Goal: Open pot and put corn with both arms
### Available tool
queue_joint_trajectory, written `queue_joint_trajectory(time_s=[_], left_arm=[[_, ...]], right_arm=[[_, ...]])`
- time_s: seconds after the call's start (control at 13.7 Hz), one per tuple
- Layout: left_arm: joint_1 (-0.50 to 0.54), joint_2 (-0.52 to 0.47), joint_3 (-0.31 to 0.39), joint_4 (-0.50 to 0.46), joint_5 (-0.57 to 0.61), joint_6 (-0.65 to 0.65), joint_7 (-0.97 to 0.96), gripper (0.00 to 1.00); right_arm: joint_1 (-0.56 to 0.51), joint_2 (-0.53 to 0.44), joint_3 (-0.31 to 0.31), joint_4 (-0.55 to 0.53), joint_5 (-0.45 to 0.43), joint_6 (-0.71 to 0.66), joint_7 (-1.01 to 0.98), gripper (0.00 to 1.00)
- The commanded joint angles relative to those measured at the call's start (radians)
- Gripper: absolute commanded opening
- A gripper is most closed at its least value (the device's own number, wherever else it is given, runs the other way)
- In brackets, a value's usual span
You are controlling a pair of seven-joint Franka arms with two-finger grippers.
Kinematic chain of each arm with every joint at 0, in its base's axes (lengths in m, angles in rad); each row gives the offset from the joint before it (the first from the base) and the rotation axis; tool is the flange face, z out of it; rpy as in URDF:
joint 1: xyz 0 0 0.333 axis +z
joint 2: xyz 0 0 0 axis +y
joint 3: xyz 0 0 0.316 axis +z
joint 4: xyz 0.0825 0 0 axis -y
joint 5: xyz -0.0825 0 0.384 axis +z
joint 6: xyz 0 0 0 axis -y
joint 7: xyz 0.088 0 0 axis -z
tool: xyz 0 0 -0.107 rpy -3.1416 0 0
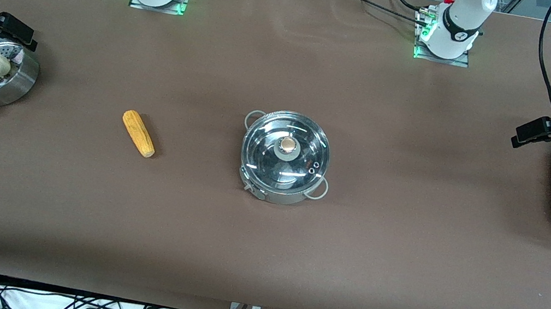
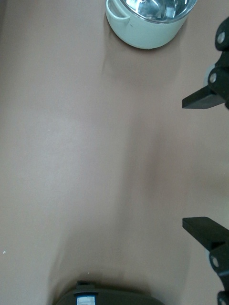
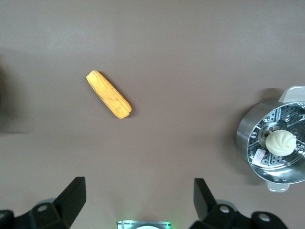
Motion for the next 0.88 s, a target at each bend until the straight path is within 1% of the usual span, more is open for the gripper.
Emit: queue_joint_trajectory(time_s=[0.0,0.22,0.37,0.44,0.51,0.66,0.73,0.8], left_arm=[[0.008,0.009,-0.003,0.016,-0.024,-0.001,0.024,1.00],[0.008,0.029,-0.003,0.020,-0.024,-0.001,0.022,1.00],[0.011,0.029,0.002,0.045,-0.034,-0.001,0.019,1.00],[-0.002,0.051,0.001,0.039,-0.025,-0.002,0.018,1.00],[0.008,0.087,-0.003,0.049,-0.024,-0.008,0.019,1.00],[0.004,0.082,-0.007,0.045,-0.022,-0.020,0.027,1.00],[-0.007,0.084,-0.013,0.045,-0.025,-0.027,0.022,1.00],[-0.021,0.091,-0.035,0.046,-0.037,-0.028,0.010,1.00]], right_arm=[[0.003,0.006,-0.003,0.026,0.004,-0.025,-0.011,1.00],[0.003,0.004,-0.002,0.026,0.004,-0.026,-0.013,1.00],[0.011,0.007,0.001,0.026,0.002,-0.028,-0.013,1.00],[0.029,0.009,0.006,0.022,0.004,-0.041,-0.011,1.00],[0.051,0.023,0.006,0.020,-0.001,-0.067,-0.007,1.00],[0.097,0.062,0.007,0.019,-0.052,-0.068,-0.007,1.00],[0.101,0.078,0.009,0.019,-0.068,-0.054,-0.008,1.00],[0.115,0.098,0.009,0.011,-0.067,-0.049,-0.008,1.00]])
